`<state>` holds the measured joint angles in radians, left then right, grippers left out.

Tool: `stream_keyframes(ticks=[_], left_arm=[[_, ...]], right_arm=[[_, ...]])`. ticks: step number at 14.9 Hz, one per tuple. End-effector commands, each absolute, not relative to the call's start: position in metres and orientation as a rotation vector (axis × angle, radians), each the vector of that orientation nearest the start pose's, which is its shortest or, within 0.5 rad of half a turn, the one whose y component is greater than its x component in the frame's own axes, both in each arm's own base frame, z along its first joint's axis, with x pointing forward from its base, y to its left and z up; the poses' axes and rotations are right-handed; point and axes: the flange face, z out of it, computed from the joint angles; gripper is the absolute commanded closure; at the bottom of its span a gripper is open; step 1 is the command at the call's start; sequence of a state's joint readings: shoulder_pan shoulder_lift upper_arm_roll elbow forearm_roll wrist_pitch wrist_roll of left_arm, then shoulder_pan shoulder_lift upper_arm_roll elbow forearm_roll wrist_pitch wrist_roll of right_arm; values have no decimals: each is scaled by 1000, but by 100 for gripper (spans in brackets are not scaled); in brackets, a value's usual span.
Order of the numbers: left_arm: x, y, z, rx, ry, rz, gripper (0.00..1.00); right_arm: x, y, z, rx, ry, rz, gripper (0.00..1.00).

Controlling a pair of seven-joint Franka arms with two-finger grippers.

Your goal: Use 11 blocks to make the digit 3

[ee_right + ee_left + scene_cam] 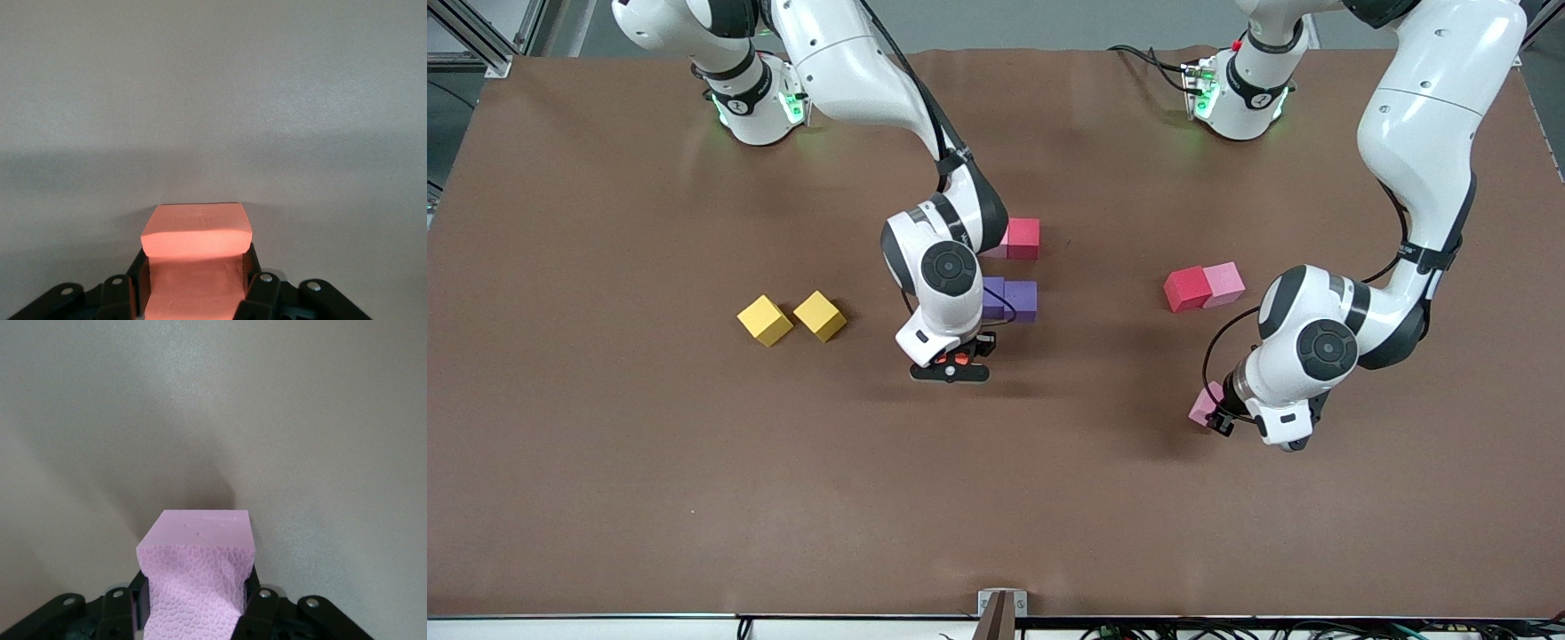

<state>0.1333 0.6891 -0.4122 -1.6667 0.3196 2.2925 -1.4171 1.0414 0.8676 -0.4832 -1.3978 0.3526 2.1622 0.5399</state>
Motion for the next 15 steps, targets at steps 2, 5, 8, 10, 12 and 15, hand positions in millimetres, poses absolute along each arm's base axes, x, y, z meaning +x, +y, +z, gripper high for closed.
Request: stream_keyframes(ticks=[2, 5, 8, 10, 12, 15], left_arm=[[668, -149, 231, -2766, -1546, 26, 67], [668, -149, 230, -2766, -1541, 27, 67], [668, -149, 230, -2766, -1542, 27, 66], [668, -149, 229, -2766, -1541, 29, 66], [668, -149, 229, -2767, -1539, 29, 66], [668, -149, 229, -2768, -1537, 29, 66]], right_arm=[[562, 456, 230, -3188, 72, -50, 97], [563, 455, 230, -3188, 70, -50, 97], [564, 454, 228, -3187, 75, -61, 97], [564, 453, 227, -3189, 72, -60, 97], [564, 453, 227, -3190, 73, -58, 97], [564, 451, 225, -3193, 75, -57, 97]])
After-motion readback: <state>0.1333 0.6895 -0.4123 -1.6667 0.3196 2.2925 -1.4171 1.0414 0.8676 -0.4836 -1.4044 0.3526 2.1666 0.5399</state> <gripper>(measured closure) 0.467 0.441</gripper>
